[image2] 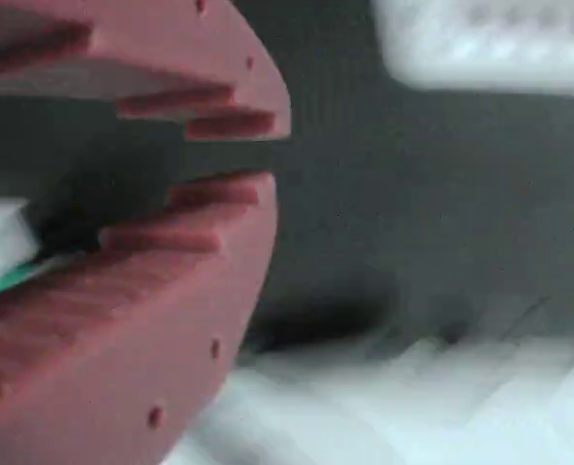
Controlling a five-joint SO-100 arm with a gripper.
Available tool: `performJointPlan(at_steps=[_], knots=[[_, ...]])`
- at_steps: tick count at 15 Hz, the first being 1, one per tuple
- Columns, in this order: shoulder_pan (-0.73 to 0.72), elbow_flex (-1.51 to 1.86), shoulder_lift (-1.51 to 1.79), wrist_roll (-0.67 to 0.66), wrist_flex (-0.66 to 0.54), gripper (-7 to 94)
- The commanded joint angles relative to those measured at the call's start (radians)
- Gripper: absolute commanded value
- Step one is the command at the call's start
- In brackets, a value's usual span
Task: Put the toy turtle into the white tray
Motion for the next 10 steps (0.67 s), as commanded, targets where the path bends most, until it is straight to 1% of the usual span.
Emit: performJointPlan(at_steps=[1,3,5,6,7,8,10], knots=[[0.089,0.439,0.353,-0.048,-0.146,0],[0.133,0.861,0.551,-0.078,-0.327,0],[0.137,1.272,0.746,-0.094,-0.52,0],[0.127,1.445,0.844,-0.094,-0.595,0],[0.118,1.571,0.93,-0.092,-0.637,0],[0.112,1.66,1.002,-0.087,-0.652,0],[0.101,1.773,1.126,-0.087,-0.634,0]])
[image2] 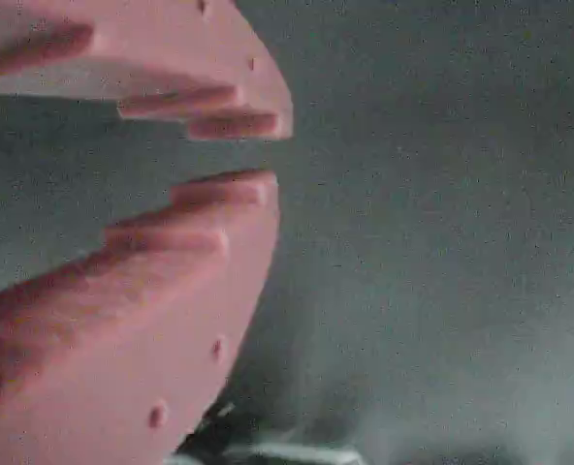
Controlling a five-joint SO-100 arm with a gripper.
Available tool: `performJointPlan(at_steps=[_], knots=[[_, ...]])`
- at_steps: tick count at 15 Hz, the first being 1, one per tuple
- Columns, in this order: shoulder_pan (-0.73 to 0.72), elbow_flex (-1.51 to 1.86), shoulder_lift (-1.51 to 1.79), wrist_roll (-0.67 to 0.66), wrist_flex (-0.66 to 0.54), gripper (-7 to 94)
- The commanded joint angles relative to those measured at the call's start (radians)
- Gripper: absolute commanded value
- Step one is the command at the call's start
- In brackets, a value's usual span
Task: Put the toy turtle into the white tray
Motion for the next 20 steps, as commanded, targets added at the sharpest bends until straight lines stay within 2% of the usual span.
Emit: performJointPlan(at_steps=[1,5,10,20], knots=[[-0.02,0.097,0.186,-0.012,0.023,0],[-0.04,0.225,0.456,-0.017,0.173,0],[-0.011,0.27,0.503,0.04,0.29,0],[-0.017,0.268,0.506,0.026,0.299,0]])
